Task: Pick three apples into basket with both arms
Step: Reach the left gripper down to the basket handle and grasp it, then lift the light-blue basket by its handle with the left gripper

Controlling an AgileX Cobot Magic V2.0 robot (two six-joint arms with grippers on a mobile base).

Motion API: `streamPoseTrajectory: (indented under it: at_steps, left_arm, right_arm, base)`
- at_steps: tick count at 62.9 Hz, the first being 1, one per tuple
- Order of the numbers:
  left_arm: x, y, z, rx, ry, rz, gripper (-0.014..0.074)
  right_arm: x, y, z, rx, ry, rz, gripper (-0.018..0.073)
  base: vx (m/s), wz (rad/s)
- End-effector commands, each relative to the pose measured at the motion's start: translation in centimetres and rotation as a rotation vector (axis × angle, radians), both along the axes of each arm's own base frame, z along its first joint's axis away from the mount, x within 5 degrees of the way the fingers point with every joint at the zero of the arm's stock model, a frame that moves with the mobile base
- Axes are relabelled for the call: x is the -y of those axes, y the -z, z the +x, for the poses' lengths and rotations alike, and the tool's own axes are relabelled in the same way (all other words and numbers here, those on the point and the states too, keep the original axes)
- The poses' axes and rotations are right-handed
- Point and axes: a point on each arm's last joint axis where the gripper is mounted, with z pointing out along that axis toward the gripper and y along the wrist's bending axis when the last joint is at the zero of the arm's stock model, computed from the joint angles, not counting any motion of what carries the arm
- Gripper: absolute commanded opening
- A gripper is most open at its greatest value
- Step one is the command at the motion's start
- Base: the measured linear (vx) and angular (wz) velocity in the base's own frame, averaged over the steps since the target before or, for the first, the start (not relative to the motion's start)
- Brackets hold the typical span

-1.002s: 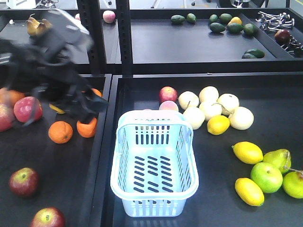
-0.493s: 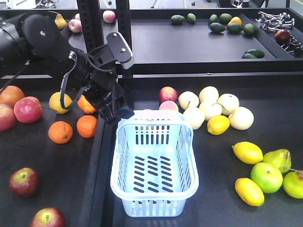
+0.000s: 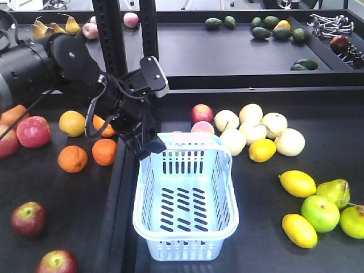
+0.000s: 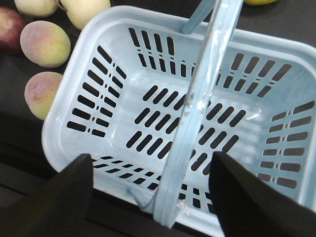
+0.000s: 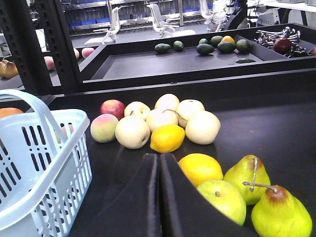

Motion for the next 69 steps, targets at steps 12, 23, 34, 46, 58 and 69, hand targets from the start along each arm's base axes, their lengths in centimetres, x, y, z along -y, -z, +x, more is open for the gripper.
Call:
streamPoseTrajectory:
  at_steps: [12, 23, 34, 46, 58, 69]
  left_arm:
    - [0.7, -0.9, 0.4, 0.036, -0.015, -0.064, 0.0481]
    - [1.1, 0.4, 1.0, 0.0, -0.02, -0.067, 0.0481]
    - [1.3, 1.8, 1.4, -0.035, -0.022, -0.051, 0.046]
    - [1.3, 1.8, 1.3, -0.05, -0.025, -0.06, 0.0269]
    - [1.7, 1.5, 0.7, -0.118, -0.011, -0.108, -0.0009]
    - [1.9, -0.9, -1.0, -0.174, 0.017, -0.2, -0.0008]
  right_arm:
    - [0.0, -0.3, 0.0, 0.076, -0.003, -0.008, -0.0007]
    - [0.0, -0.3, 0.0, 0.076, -0.003, -0.008, -0.0007]
    - [0.0, -0.3, 0.0, 0.076, -0.003, -0.008, -0.0007]
    - [0.0, -0.3, 0.0, 0.076, -0.003, -0.008, -0.0007]
    - [0.0, -0.3, 0.0, 0.076, -0.003, -0.008, -0.0007]
    - [0.0, -0.3, 0.0, 0.076, -0.003, -0.008, -0.0007]
  base:
    - [0.0, 0.0]
    - [0.0, 0.0]
    - [0.0, 0.0]
    - [0.0, 0.0]
    - [0.0, 0.0]
    - [0.0, 0.0]
